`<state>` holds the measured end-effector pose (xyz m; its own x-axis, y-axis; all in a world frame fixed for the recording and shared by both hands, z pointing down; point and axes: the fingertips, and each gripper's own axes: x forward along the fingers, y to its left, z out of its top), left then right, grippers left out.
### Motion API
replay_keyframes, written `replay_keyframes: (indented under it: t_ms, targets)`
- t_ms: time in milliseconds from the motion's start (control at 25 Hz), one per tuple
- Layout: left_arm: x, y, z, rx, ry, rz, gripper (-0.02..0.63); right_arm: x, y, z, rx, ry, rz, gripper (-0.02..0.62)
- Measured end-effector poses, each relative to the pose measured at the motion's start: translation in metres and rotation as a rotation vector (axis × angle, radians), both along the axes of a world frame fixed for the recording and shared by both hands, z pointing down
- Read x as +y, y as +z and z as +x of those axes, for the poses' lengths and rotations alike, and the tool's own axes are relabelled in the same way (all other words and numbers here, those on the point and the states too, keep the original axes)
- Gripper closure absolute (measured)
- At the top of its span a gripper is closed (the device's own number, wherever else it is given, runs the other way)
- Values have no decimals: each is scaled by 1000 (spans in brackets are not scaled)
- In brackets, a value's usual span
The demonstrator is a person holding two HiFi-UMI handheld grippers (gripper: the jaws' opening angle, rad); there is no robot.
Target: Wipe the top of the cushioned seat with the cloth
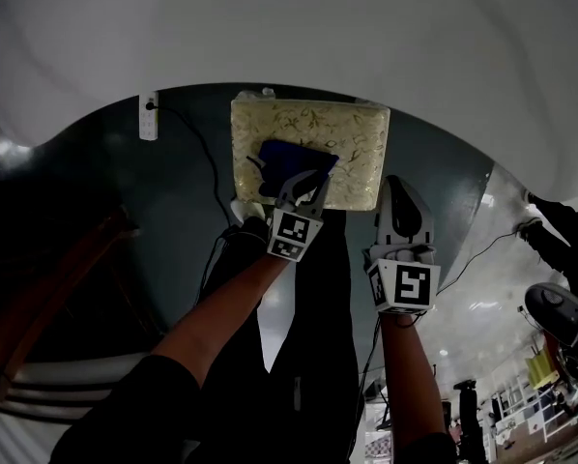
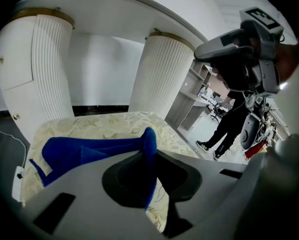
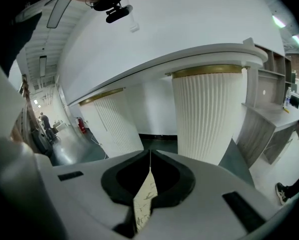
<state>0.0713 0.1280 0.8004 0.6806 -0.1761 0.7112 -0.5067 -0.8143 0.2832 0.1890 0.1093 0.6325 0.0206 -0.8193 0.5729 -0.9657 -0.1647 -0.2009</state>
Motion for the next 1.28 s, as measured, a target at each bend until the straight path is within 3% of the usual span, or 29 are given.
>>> replay_keyframes:
  t_ms: [440,600,1280]
  targets:
    - [17,2,34,28,9,-26,549,10,6,15,-28,50,-2,557]
    - [25,-1,46,36,15,-33,549,12,3,16,-18,25,7,557]
    - [76,-3,105,68,178,-48,549,49,10,60,4,126,2,557]
